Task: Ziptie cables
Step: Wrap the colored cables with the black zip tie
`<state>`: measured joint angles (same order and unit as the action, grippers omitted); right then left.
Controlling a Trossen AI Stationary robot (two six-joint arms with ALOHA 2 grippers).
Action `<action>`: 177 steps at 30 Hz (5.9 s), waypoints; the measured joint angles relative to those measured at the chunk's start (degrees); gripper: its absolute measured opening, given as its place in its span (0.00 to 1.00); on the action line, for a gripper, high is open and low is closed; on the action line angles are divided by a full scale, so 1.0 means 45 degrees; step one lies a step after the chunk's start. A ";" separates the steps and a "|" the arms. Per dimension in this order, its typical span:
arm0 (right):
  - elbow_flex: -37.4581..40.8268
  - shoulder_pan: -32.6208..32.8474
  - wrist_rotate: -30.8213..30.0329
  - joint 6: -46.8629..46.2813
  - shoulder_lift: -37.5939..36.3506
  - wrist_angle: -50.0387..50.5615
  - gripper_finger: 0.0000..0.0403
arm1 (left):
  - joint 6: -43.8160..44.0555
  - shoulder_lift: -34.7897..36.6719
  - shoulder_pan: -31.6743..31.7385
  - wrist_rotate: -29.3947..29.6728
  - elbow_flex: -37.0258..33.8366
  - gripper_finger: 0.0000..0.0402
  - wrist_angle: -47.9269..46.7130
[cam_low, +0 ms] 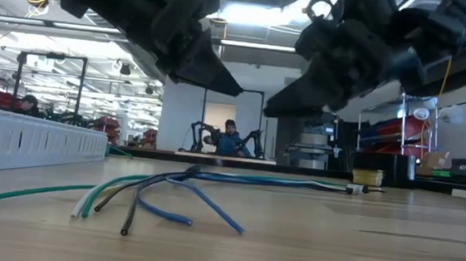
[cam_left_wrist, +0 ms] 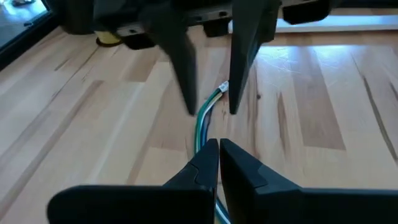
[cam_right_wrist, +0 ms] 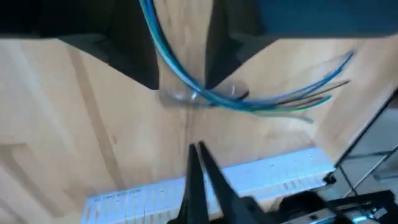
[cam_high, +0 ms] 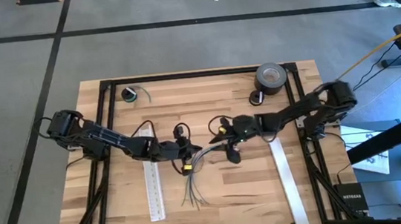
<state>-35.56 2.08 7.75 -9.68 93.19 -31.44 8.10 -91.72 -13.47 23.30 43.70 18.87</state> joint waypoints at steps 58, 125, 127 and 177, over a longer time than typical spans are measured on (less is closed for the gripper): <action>-0.1003 -0.1315 0.1333 0.3163 0.3194 0.0516 0.07 | 0.3789 -0.3487 0.1788 -0.0861 0.0049 0.33 0.2253; -0.2931 -0.1626 0.1510 0.5198 0.2873 0.4620 0.37 | 0.2526 -0.3007 0.1826 -0.0954 0.0034 0.33 0.1491; -0.2931 -0.1644 0.1484 0.5204 0.3127 0.4572 0.37 | 0.2526 -0.3007 0.1826 -0.0958 0.0039 0.33 0.1491; -0.2945 -0.1635 0.1002 0.5583 0.4413 0.1556 0.15 | 0.3565 -0.3260 0.2030 -0.1461 0.0080 0.32 0.0198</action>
<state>-48.82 -5.28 12.26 15.44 113.06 -24.44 24.14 -106.39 -4.34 16.72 44.06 19.76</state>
